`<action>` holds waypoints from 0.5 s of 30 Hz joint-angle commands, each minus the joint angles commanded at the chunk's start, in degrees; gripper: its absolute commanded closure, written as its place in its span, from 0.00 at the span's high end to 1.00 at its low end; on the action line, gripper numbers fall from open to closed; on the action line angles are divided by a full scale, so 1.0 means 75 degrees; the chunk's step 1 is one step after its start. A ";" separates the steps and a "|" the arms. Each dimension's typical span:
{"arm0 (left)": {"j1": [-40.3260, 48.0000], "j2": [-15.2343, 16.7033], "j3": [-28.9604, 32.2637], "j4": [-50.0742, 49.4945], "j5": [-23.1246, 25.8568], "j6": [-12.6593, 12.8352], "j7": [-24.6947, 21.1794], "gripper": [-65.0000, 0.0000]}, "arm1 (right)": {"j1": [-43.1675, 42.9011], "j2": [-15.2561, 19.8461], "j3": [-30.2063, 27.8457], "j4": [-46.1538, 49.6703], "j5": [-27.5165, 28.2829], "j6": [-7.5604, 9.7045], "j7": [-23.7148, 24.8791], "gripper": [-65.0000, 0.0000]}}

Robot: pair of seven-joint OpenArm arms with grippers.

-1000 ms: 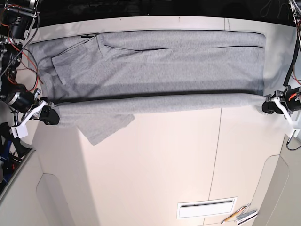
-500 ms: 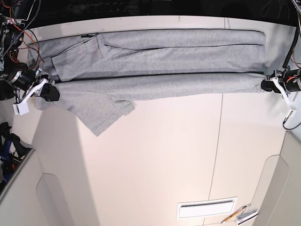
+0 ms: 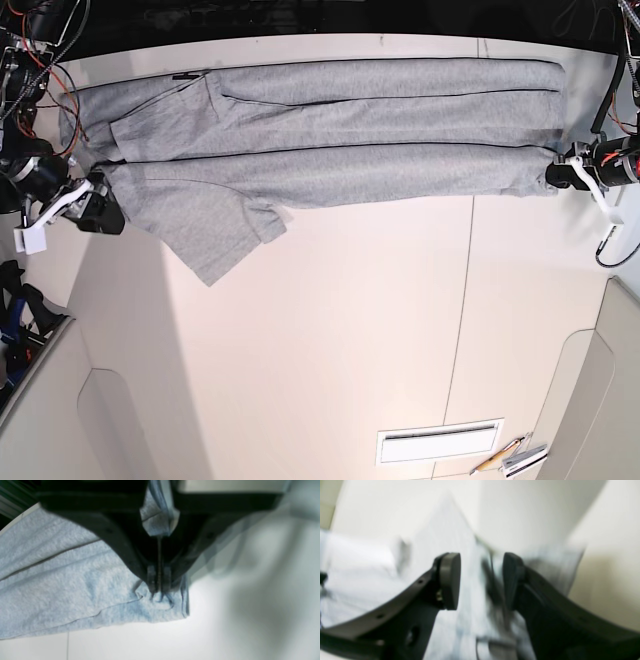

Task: Fold the T-shirt properly
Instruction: 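Fold the grasped edge over onto the first fold with both grippers, then drag the right gripper's end of the strip toward the left gripper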

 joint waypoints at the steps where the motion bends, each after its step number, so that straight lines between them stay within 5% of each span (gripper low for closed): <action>1: 0.0000 0.0000 0.0000 0.0000 -0.0003 0.0000 0.0000 0.00 | 0.0157 -0.0067 0.0000 0.0000 -0.0146 -0.0003 0.0055 0.42; 8: -0.0003 0.0000 0.0000 0.0000 -0.0026 0.0000 -0.0003 0.00 | 0.0836 -0.0487 -0.0510 -0.0388 -0.1454 -0.0093 0.0912 0.42; 15: 0.0000 0.0000 0.0000 0.0000 -0.0035 0.0000 0.0000 0.00 | 0.1649 -0.0516 -0.1993 -0.2629 -0.2337 -0.0207 0.1894 0.42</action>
